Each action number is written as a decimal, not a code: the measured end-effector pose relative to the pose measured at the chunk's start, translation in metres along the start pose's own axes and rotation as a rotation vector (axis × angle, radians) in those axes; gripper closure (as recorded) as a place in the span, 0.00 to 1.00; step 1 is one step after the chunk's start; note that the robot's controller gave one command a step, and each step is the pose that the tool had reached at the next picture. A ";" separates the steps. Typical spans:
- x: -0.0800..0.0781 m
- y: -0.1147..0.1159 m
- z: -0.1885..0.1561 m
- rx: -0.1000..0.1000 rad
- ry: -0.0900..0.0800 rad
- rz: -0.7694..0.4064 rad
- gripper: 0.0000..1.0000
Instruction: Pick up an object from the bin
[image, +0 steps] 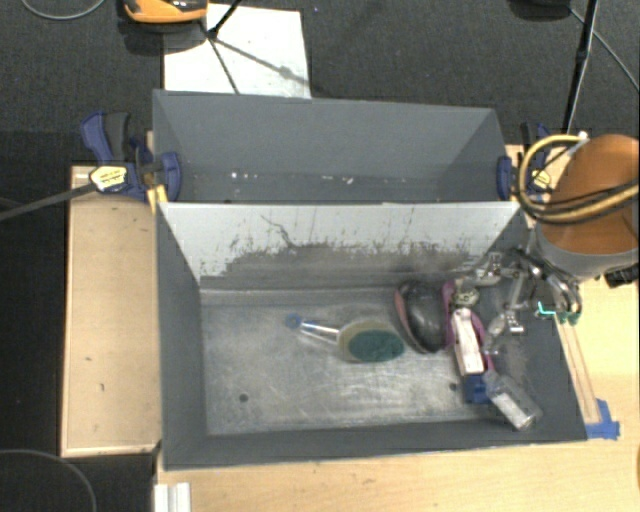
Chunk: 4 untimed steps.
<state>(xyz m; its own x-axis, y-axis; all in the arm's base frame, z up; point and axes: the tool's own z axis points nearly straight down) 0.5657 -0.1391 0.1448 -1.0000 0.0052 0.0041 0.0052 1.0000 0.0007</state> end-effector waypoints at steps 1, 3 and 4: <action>-0.024 0.079 0.072 0.005 -0.016 -0.134 0.00; -0.023 0.078 0.072 0.003 -0.012 -0.135 0.00; -0.010 0.168 0.059 -0.004 -0.006 -0.165 0.00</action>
Offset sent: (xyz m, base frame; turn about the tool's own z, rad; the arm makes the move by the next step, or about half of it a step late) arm 0.0204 0.0785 -0.0748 -0.1288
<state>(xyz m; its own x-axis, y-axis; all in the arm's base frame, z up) 0.5769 0.0292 0.0861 -0.9873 -0.1588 -0.0028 -0.1588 0.9873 0.0044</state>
